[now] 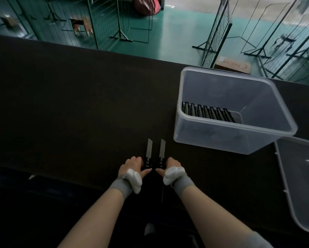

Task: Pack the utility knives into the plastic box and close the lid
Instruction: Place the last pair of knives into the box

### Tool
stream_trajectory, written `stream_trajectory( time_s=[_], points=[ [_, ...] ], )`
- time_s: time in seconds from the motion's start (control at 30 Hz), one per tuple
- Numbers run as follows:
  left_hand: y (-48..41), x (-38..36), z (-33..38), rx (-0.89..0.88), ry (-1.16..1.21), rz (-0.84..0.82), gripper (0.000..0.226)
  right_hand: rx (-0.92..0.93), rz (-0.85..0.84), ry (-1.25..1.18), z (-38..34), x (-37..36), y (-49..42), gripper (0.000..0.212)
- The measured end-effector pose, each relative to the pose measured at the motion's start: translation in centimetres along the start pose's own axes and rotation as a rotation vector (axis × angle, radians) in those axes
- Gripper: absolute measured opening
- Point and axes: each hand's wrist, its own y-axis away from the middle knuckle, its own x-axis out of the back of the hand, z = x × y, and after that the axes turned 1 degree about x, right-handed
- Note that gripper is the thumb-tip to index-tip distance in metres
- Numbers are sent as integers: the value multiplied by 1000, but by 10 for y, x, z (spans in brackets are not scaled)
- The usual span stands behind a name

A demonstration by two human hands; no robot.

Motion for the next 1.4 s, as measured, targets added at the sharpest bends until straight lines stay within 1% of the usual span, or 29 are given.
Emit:
stream_trajectory(
  time_s=[0.07, 0.17, 0.23, 0.3, 0.37, 0.47, 0.5, 0.57, 0.63, 0.73, 0.83, 0.93, 1.03, 1.1, 1.17, 1.23, 1.33, 1.4],
  points=[
    [-4, 7, -4, 34, -3, -20, 49, 3, -15, 28, -4, -3, -1, 62],
    [-8, 14, -5, 58, 11, -61, 49, 21, -27, 36, -9, -2, -3, 52],
    [-10, 16, -5, 62, 52, -58, 46, 36, -32, 43, -12, 1, -4, 52],
    [-8, 19, -8, 72, 131, -8, 45, 48, -21, -3, -14, 5, -4, 58],
    [-4, 24, -10, 80, 243, 91, 44, 85, 32, -88, -15, 11, -2, 60],
    [4, 42, -8, -16, 445, 245, 39, 205, 165, -187, -22, 21, 4, 54],
    [6, 48, -6, -61, 498, 260, 37, 256, 218, -213, -24, 23, 5, 52],
    [11, 69, 3, -152, 593, 313, 34, 390, 358, -298, -36, 31, 10, 46],
    [19, 89, 18, -225, 682, 390, 31, 509, 484, -437, -46, 41, 19, 39],
    [29, 116, 42, -284, 814, 535, 27, 635, 692, -592, -64, 62, 37, 28],
    [40, 137, 66, -384, 978, 572, 20, 716, 789, -713, -75, 86, 59, 27],
    [50, 156, 93, -451, 1021, 537, 22, 787, 856, -791, -76, 117, 79, 27],
    [60, 168, 123, -563, 1116, 428, 21, 829, 834, -972, -67, 151, 95, 16],
    [64, 173, 141, -584, 1187, 383, 19, 824, 788, -1097, -60, 169, 101, 14],
    [64, 174, 161, -561, 1247, 341, 20, 796, 753, -1136, -46, 188, 106, 19],
    [63, 172, 183, -531, 1253, 288, 26, 766, 694, -1160, -27, 208, 111, 25],
    [63, 163, 209, -548, 1237, 195, 32, 702, 607, -1195, 0, 224, 117, 32],
    [67, 154, 224, -566, 1269, 159, 32, 692, 545, -1206, 19, 230, 120, 31]
  ],
)
